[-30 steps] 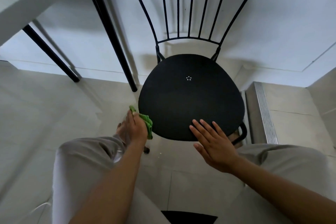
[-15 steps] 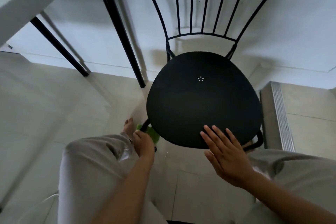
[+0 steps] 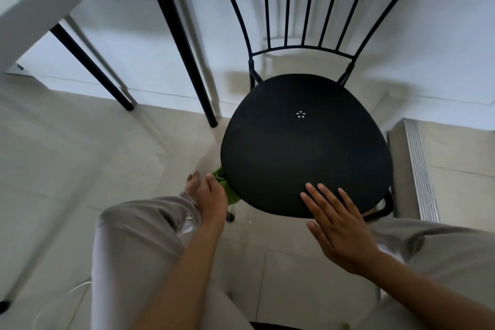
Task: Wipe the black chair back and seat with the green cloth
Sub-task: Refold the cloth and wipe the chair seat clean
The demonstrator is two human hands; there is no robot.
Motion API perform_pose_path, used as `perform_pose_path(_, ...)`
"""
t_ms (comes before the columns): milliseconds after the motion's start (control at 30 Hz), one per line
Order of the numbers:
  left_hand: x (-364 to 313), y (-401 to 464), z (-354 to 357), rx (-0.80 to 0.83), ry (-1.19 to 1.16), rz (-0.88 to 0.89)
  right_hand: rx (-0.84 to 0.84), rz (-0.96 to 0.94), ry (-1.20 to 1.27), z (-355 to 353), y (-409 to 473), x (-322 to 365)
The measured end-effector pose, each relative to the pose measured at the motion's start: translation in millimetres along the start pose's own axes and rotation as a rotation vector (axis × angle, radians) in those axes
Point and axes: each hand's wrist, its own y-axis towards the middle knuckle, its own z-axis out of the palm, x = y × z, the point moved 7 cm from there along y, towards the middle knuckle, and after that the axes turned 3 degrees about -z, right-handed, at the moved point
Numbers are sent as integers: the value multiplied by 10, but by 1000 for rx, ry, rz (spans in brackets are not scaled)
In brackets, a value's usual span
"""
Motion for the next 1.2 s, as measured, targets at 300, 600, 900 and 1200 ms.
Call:
perform_pose_path(300,-131,-77,19,32,43,75,4,21,-26,-12,16,-6)
perform_pose_path(600,-571,-503,-245,74,37,97,-8,34,-17,-27,14,-3)
perform_pose_path(900,-1592,-836,-935,130,-300,313,36,103,67,-133,59,61)
perform_pose_path(1200,-2646,-1170,-594,953,-382,367,-324,330,783,-1021,553,-182)
